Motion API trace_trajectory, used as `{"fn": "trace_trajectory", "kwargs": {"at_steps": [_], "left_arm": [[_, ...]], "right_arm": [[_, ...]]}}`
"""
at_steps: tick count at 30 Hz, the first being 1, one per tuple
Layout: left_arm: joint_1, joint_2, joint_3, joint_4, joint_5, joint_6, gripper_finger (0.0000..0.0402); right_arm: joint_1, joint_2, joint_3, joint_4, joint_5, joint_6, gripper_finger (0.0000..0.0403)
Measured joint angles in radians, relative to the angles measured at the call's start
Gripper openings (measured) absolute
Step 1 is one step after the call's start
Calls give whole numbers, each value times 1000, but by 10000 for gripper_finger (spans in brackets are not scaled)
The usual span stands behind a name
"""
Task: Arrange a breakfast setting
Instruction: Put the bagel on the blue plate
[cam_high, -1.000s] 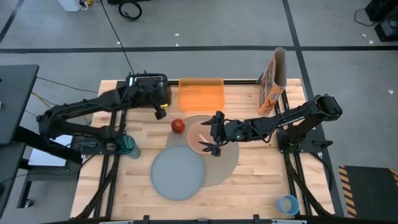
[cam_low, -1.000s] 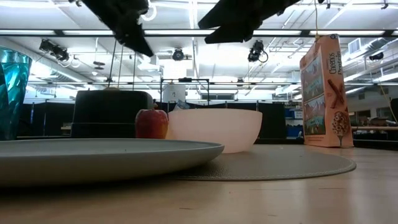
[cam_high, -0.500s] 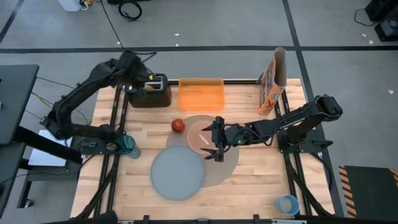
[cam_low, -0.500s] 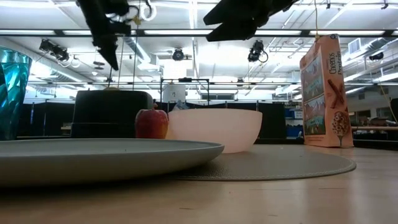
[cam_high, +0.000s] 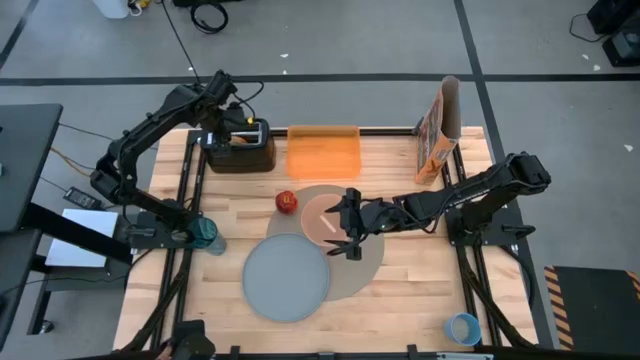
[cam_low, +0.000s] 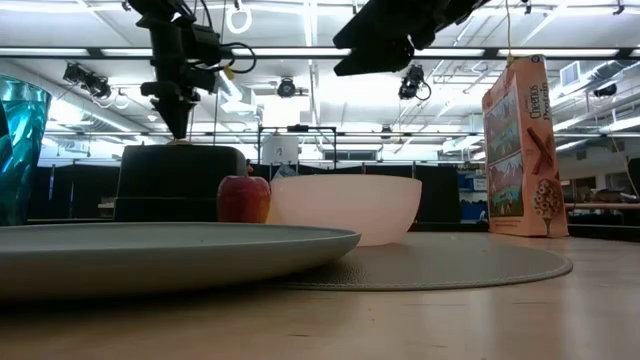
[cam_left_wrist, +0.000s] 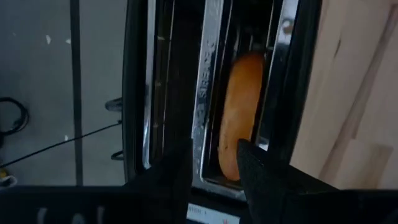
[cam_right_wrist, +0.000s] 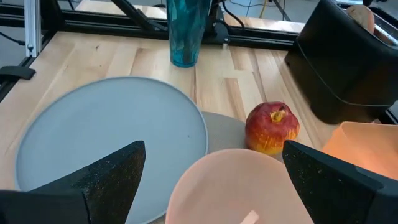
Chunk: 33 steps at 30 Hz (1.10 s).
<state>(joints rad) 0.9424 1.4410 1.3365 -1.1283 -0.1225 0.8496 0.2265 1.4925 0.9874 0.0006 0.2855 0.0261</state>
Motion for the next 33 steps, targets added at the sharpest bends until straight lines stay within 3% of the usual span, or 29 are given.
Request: {"fn": "trace_trajectory", "kwargs": {"at_steps": [8, 18, 24, 33], "left_arm": [[14, 27, 0, -6, 59, -23, 112], [-8, 61, 0, -27, 21, -67, 88], [-60, 40, -1, -36, -101, -112, 104], [-81, 25, -2, -45, -102, -100, 149]], "right_arm": [[-6, 0, 0, -3, 0, 5, 387], [17, 0, 0, -27, -1, 35, 387], [13, 0, 0, -27, 0, 34, 387], [8, 0, 0, -26, 0, 35, 387]]}}
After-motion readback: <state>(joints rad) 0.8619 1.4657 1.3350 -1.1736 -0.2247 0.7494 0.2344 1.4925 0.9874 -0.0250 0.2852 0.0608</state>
